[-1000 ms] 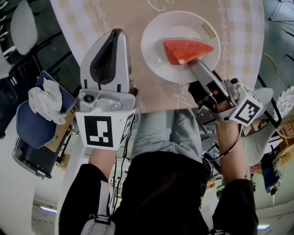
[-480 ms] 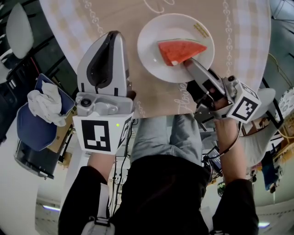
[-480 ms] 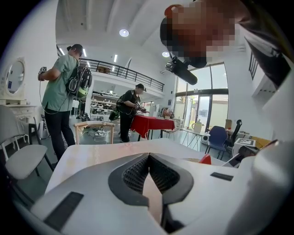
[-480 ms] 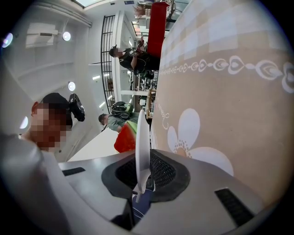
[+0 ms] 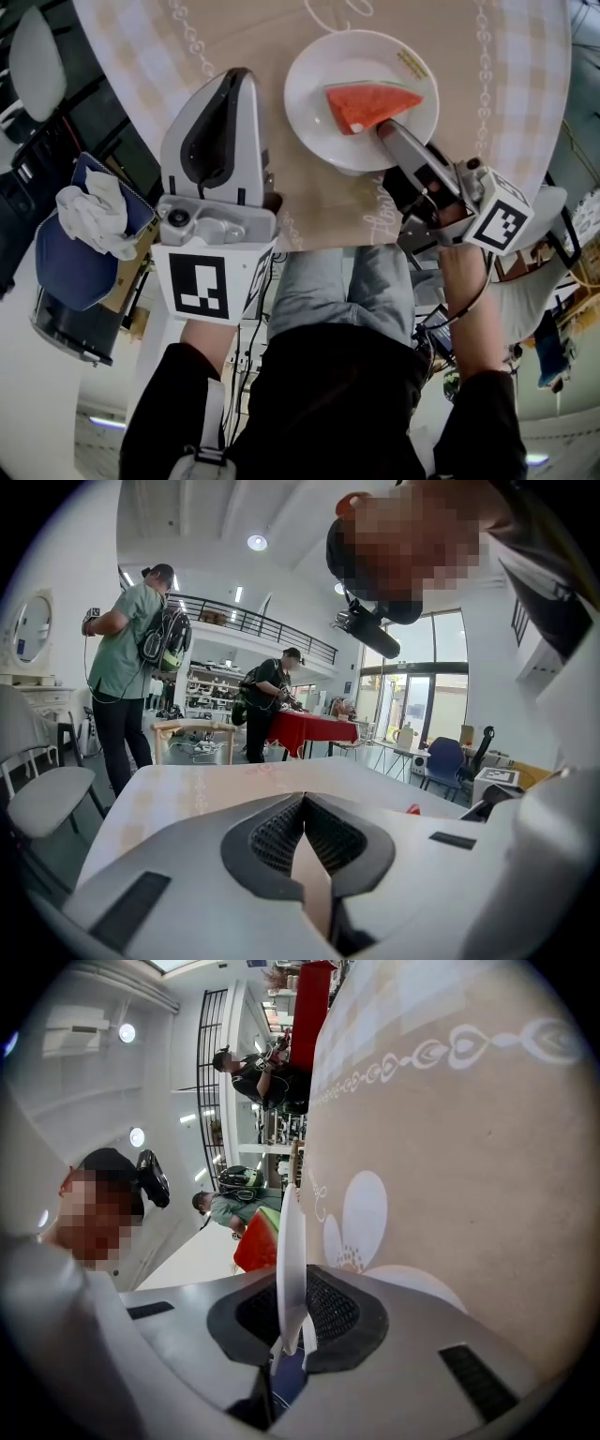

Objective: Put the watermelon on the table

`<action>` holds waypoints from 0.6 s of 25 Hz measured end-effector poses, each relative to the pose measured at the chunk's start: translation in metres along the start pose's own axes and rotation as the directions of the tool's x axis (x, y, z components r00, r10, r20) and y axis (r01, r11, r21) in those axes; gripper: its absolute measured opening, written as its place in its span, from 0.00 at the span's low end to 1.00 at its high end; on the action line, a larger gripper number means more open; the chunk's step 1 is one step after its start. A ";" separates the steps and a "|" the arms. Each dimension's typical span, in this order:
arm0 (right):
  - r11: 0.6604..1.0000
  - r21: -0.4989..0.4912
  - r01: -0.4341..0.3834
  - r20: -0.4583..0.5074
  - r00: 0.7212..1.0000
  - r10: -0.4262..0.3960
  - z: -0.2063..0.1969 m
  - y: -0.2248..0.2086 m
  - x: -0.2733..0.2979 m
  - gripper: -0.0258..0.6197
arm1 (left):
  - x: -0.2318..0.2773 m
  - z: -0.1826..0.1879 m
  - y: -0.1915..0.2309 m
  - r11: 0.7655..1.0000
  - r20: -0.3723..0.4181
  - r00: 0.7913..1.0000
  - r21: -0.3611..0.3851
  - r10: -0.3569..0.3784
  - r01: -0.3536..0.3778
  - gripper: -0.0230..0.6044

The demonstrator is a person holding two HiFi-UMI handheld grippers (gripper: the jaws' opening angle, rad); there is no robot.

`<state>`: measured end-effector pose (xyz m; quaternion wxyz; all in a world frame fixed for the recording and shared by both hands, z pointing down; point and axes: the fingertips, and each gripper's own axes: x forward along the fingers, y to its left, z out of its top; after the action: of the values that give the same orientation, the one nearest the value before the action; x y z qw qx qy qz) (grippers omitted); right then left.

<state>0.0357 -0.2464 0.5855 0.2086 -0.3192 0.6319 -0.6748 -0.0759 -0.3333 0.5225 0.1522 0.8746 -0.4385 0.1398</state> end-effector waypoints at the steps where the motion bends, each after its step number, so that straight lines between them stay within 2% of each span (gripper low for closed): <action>1: 1.000 0.003 0.005 0.002 1.000 -0.005 0.001 -0.002 0.001 0.09 | 0.001 -0.001 0.002 1.000 -0.002 1.000 -0.003 0.001 -0.001 0.05; 5: 1.000 0.027 0.016 0.017 1.000 -0.016 0.006 -0.004 0.006 0.09 | 0.004 -0.003 0.007 1.000 -0.007 1.000 0.000 0.002 -0.002 0.05; 15: 0.989 0.073 0.132 0.001 0.991 -0.132 0.010 -0.016 0.015 0.09 | 0.015 0.005 0.005 1.000 -0.001 1.000 0.026 -0.002 0.002 0.05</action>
<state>0.0341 -0.2622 0.6041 0.1769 -0.3545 0.5840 -0.7085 -0.0707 -0.3492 0.5239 0.1411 0.8770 -0.4355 0.1460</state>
